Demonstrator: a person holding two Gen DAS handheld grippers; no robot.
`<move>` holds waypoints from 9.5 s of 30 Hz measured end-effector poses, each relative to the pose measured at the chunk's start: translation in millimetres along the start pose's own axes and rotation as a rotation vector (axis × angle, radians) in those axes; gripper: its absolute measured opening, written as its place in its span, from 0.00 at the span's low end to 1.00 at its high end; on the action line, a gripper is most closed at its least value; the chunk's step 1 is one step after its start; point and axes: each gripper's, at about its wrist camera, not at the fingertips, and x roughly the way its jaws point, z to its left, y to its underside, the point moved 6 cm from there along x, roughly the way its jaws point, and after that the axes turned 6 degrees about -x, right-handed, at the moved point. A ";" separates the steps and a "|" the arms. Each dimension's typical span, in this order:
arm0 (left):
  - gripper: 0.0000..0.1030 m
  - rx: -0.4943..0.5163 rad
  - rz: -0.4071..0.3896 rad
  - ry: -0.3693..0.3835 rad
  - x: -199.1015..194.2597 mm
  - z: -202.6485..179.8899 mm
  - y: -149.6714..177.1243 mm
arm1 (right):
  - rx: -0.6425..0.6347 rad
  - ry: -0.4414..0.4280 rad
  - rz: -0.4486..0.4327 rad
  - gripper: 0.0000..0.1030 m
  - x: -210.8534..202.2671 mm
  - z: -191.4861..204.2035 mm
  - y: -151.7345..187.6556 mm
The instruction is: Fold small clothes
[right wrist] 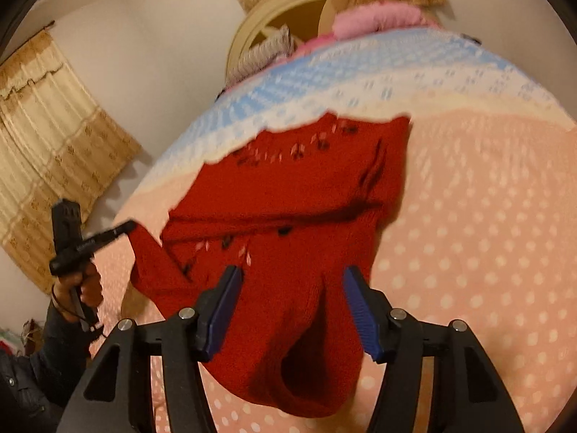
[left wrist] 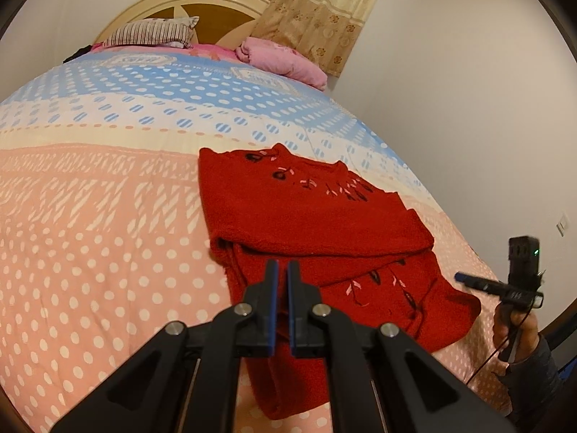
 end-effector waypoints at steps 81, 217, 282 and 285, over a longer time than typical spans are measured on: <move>0.12 0.078 0.162 -0.049 127.6 34.9 -59.5 | -0.014 0.210 -0.212 0.05 62.2 -68.8 -144.8; 1.00 -0.082 0.066 -0.120 106.1 69.7 -66.4 | -0.739 0.272 -0.050 0.60 193.6 243.4 -31.5; 0.14 -0.094 0.190 0.230 173.3 -131.3 -107.5 | -0.125 -0.008 -0.338 0.10 53.1 90.0 -56.1; 0.14 -0.067 0.213 0.231 186.2 -149.5 -103.0 | -0.075 -0.012 -0.352 0.10 45.7 74.5 -50.8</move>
